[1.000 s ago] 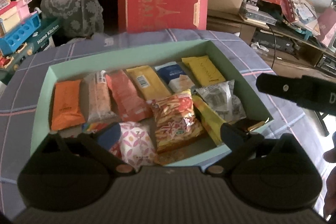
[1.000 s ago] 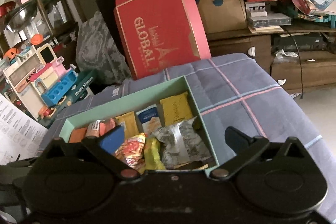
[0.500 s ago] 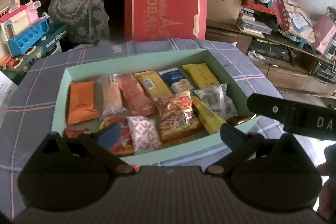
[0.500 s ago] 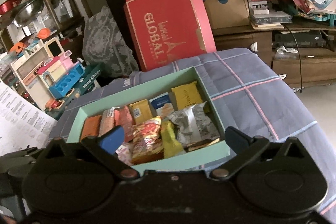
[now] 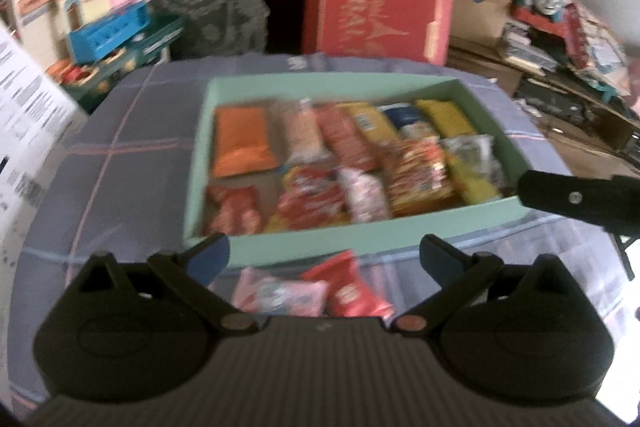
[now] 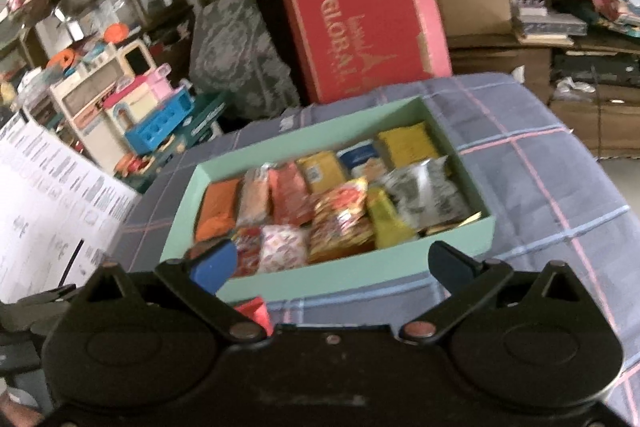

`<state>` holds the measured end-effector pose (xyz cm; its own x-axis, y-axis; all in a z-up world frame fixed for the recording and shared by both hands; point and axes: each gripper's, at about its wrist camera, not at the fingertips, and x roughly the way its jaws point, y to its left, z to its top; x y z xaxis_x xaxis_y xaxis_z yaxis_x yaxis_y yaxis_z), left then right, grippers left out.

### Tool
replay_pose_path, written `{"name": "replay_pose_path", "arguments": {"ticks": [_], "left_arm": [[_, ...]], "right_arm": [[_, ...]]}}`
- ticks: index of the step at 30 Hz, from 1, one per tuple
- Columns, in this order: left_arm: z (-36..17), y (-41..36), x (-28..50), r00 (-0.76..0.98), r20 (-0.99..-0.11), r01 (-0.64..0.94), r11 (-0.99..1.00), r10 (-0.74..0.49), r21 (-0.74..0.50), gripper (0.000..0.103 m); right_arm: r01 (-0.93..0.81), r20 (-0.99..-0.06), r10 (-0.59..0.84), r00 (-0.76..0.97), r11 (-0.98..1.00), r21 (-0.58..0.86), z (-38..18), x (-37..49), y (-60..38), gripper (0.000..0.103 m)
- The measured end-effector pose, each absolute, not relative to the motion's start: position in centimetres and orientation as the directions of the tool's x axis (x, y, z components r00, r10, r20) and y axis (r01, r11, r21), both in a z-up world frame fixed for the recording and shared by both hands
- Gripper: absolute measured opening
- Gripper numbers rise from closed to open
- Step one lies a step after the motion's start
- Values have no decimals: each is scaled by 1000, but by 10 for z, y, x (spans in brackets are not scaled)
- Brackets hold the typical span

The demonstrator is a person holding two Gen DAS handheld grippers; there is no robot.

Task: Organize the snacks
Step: 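Move both tools back to the remaining packets on the cloth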

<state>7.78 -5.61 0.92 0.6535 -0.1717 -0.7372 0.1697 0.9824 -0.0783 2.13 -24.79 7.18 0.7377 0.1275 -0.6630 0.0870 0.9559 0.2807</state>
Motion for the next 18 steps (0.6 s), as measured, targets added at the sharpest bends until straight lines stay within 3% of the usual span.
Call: {"name": "replay_pose_path", "arguments": {"ticks": [12,18], "left_arm": [[-39,6,80,593,-800,41,996,-90,-82,103],[-59,7,93,562,-823,25,996,-82,-82,103]], "right_arm": [[47,-733,178,656,960,275,32,36,-203,103],[1,-762,196,617,968,249,14,47,-183,87]]}}
